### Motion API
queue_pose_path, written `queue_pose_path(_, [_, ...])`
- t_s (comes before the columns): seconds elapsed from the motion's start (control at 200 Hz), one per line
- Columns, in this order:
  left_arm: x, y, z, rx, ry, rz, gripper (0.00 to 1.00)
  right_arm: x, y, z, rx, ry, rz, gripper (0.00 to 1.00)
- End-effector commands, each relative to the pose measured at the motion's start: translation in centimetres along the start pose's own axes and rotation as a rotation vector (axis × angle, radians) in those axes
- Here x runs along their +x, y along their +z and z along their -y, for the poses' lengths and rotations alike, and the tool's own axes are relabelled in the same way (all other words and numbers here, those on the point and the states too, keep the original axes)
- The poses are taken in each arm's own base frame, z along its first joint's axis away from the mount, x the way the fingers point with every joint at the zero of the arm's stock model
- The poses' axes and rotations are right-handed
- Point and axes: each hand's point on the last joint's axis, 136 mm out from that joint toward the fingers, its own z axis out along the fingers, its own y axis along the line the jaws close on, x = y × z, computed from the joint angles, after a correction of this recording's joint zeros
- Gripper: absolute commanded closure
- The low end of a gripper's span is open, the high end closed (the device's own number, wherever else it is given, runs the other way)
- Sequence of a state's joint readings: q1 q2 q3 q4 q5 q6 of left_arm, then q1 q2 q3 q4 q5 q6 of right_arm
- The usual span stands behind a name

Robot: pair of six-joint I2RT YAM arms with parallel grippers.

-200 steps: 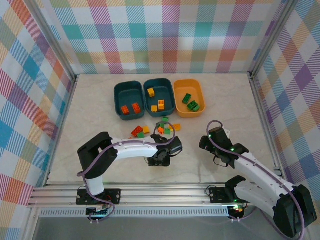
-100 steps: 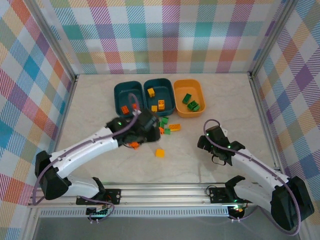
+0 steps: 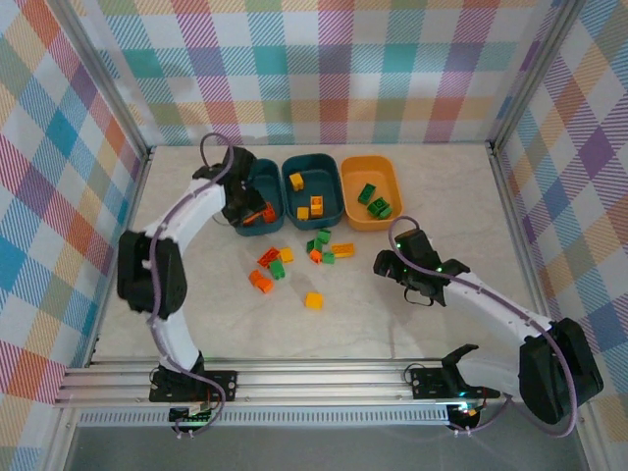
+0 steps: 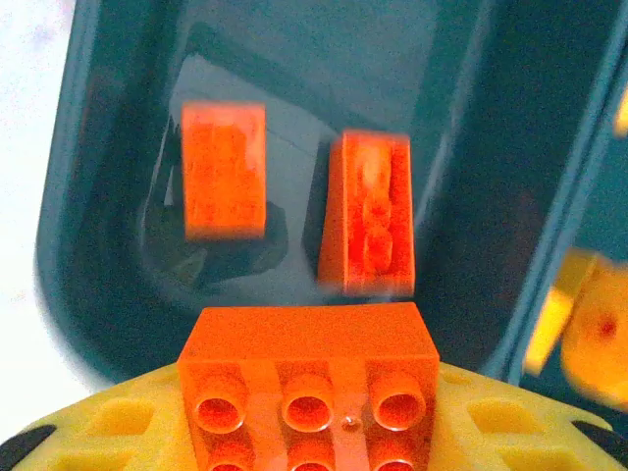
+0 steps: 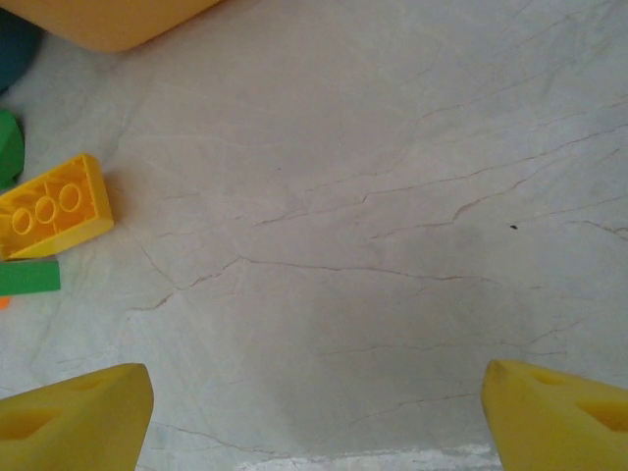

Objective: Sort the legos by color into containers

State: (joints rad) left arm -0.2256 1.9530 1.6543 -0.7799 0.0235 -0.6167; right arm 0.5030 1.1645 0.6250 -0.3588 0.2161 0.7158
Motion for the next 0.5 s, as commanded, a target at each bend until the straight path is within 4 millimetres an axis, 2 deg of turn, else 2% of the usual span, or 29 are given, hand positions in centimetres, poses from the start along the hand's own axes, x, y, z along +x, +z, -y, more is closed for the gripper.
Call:
queue_pose_path(0.0, [-2.6,0.1,2.6,0.051,0.073,0.016,0.65,-0.5,-0.7,-0.6,-0.026,-0.019,0.001,0.13])
queue_pose_path(0.125, [-4.4,2.9,2.9,-0.012,0.093,0.010,0.62,-0.7,-1.8,-1.3,-0.097,-0.002,0.033,0.13])
queue_pose_path(0.225, [-4.3,5.6,2.0,-0.084,0.097,-0.020,0.65,-0.9,-2.5,-1.4,-0.104,0.001,0.044,0.14])
queue_pose_path(0.29, [-4.3,6.7,1.3,-0.117,0.093,-0.019,0.66,-1.0,-2.8,-1.5,-0.103,-0.004,0.038,0.14])
queue_pose_path(0.38, [-4.1,7.3,1.0,-0.121,0.098,-0.020,0.64,-1.0,-3.2,-1.9,-0.121,-0.012,0.030,0.15])
queue_pose_path(0.495, [-4.2,6.6,1.5,-0.098,0.119,-0.013,0.57,-0.9,-3.4,-2.4,-0.153,-0.012,0.020,0.15])
